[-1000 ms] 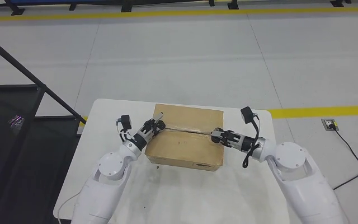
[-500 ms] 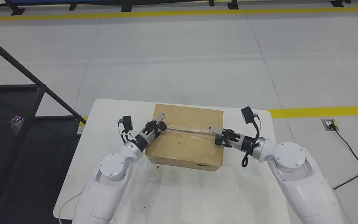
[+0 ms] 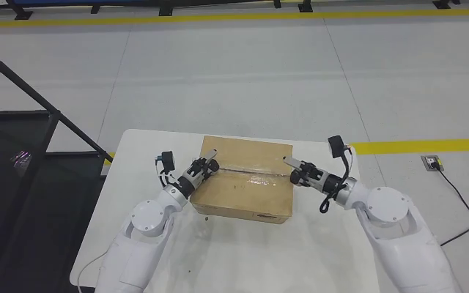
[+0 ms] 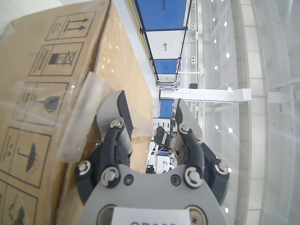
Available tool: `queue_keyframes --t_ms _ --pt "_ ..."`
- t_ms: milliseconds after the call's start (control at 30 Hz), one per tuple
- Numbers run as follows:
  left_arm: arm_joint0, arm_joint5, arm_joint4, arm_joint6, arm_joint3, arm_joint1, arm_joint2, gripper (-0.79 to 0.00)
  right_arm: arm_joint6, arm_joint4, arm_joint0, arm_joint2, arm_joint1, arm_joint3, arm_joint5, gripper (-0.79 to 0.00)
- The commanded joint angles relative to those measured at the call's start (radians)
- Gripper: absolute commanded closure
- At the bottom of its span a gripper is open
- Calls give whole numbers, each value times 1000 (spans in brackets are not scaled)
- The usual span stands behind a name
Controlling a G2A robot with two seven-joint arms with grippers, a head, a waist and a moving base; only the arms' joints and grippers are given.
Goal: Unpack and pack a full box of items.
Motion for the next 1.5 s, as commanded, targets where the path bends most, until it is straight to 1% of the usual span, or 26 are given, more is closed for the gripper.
queue_keyframes --t_ms 0,33,67,100,133,200,233,300,333,467,567,633,833,1033,1200,1333,1467 --pt "1 -2 -2 0 0 0 -1 -453 -53 17 -25 24 0 -29 -29 -748" --pt "1 -3 -1 -1 0 0 -1 -449 -62 32 -34 29 0 -45 -44 -742" --pt "1 -3 -1 -1 0 0 -2 -453 -68 42 -39 33 -1 -55 -55 -699" --pt "1 -4 -1 -2 -1 0 -3 -453 -80 44 -38 31 -2 -64 -63 -563" --pt "2 -5 -1 -2 -1 0 -4 -453 -86 55 -35 24 -4 -70 -70 -394" --pt "2 -6 -4 -5 -1 0 -6 -456 -79 67 -10 1 -9 -58 -68 -280" --pt "3 -6 -4 -5 -1 0 -7 -453 -64 60 10 -21 -12 -45 -58 -197" --pt "4 -8 -6 -7 -2 0 -9 -456 -37 54 65 -67 -19 -4 -29 -89" --pt "5 -8 -7 -7 -3 0 -10 -453 -22 42 94 -95 -24 23 -16 0" --pt "8 -12 -8 -11 -6 0 -12 -453 33 25 211 -210 -49 139 27 0" --pt "8 -13 -7 -14 -6 1 -13 -449 41 9 280 -285 -70 214 44 0" --pt "8 -11 -6 -17 -6 1 -13 -453 28 5 316 -322 -83 257 77 0" --pt "7 -11 -8 -20 -5 0 -14 -453 115 -15 392 -396 -106 354 117 0" --pt "7 -11 -9 -25 -3 0 -15 -453 117 -70 423 -426 -115 401 168 0" --pt "9 -15 -9 -24 -2 1 -21 -453 147 -88 422 -408 -109 404 189 0" --pt "18 -18 -7 -19 1 5 -41 -456 160 -101 407 -384 -99 389 196 0" --pt "35 -22 -21 -11 0 11 -77 -459 171 -113 397 -371 -94 373 207 0"
